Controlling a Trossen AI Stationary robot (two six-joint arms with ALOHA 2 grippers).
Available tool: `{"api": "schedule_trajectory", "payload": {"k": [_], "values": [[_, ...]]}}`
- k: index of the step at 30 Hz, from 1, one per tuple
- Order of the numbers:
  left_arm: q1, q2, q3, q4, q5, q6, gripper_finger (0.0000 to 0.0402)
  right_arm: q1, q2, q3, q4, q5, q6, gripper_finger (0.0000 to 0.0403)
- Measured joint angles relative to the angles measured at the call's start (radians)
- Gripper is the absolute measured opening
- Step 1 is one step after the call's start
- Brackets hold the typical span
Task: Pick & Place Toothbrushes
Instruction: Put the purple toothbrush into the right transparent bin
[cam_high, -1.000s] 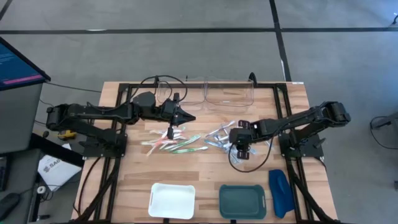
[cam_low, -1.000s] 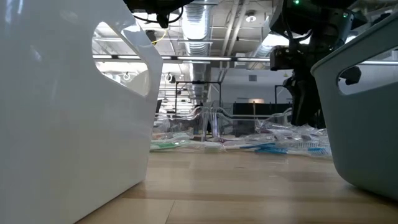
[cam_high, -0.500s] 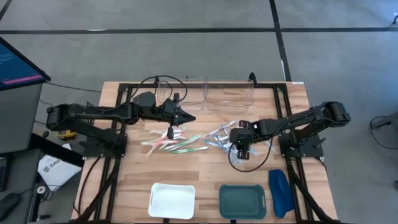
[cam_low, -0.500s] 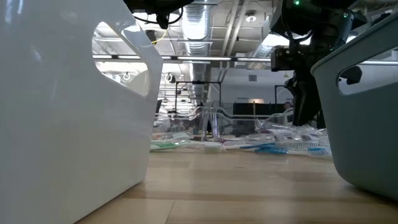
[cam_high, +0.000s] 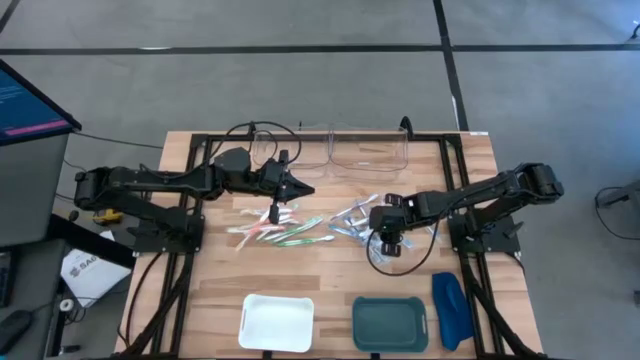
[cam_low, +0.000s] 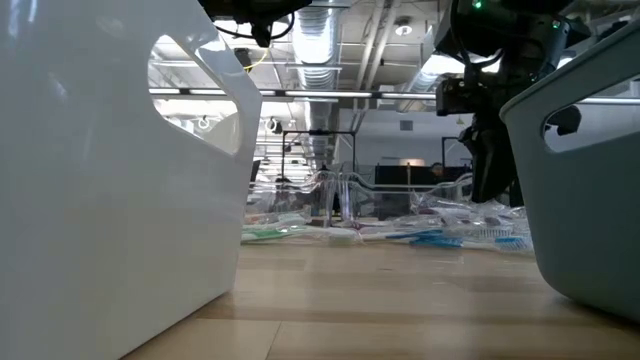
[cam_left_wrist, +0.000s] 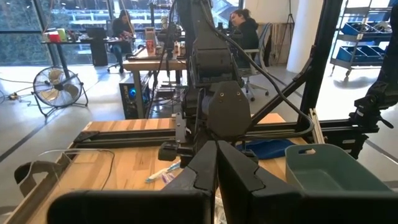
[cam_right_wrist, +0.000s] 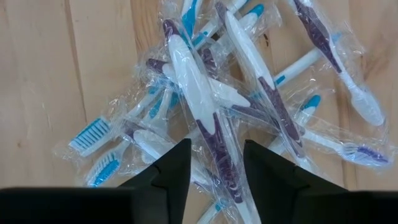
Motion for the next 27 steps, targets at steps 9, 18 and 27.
{"api": "schedule_trajectory", "payload": {"k": [9, 18, 27], "values": [[0.0, 0.0, 0.0, -0.001, 0.0, 0.0, 0.0008, 0.004, 0.0, 0.0, 0.0, 0.0, 0.028, 0.018], [0.0, 0.0, 0.0, -0.002, 0.0, 0.0, 0.0008, 0.025, 0.0, 0.0, 0.006, 0.001, 0.018, 0.0171], [0.0, 0.0, 0.0, 0.001, 0.0, 0.0, 0.0008, 0.021, 0.0, 0.0, 0.026, 0.003, -0.002, 0.0158]]}}
